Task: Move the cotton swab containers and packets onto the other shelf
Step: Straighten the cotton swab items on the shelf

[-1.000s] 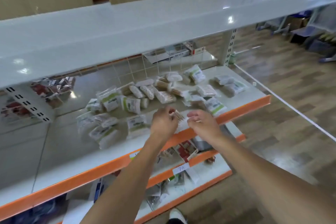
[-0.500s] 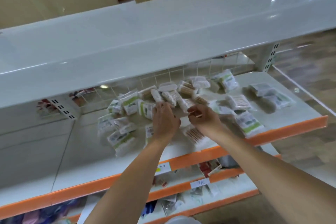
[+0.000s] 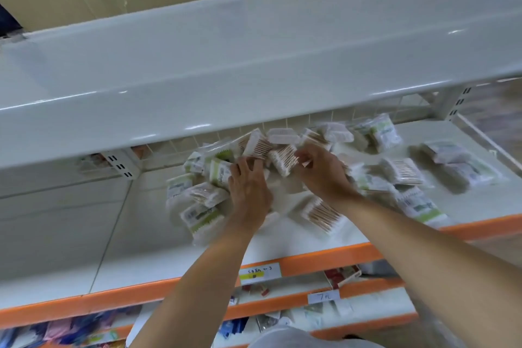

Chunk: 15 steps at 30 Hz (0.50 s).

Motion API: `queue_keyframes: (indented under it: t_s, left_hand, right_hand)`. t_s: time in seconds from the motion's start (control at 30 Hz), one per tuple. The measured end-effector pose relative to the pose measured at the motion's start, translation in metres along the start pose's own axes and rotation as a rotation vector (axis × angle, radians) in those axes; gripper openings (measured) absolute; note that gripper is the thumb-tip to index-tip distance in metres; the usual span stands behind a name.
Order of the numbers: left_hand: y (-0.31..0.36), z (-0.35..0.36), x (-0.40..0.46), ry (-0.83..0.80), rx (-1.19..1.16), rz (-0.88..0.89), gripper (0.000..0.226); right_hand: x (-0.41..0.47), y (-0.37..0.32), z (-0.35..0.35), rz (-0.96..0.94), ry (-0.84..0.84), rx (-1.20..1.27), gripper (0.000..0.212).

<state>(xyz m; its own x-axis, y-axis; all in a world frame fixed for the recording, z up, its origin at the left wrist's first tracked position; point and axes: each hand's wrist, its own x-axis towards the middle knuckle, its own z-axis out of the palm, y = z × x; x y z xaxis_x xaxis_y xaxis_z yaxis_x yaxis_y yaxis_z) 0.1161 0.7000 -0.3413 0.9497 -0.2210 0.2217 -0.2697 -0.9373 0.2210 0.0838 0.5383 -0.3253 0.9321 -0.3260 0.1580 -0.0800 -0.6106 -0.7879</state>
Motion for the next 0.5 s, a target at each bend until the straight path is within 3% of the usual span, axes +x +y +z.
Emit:
queue_keyframes:
  t_s: [0.23,0.5]
  left_hand:
    - [-0.024,-0.006,0.009,-0.023,0.036,0.115,0.049]
    - [-0.048,-0.015,-0.011,0.072,-0.183,0.217,0.052]
  right_hand:
    - [0.031,-0.026,0.017,-0.107,-0.022,-0.161,0.04]
    - [0.06,-0.062,0.059,-0.332,-0.105,-0.368,0.051]
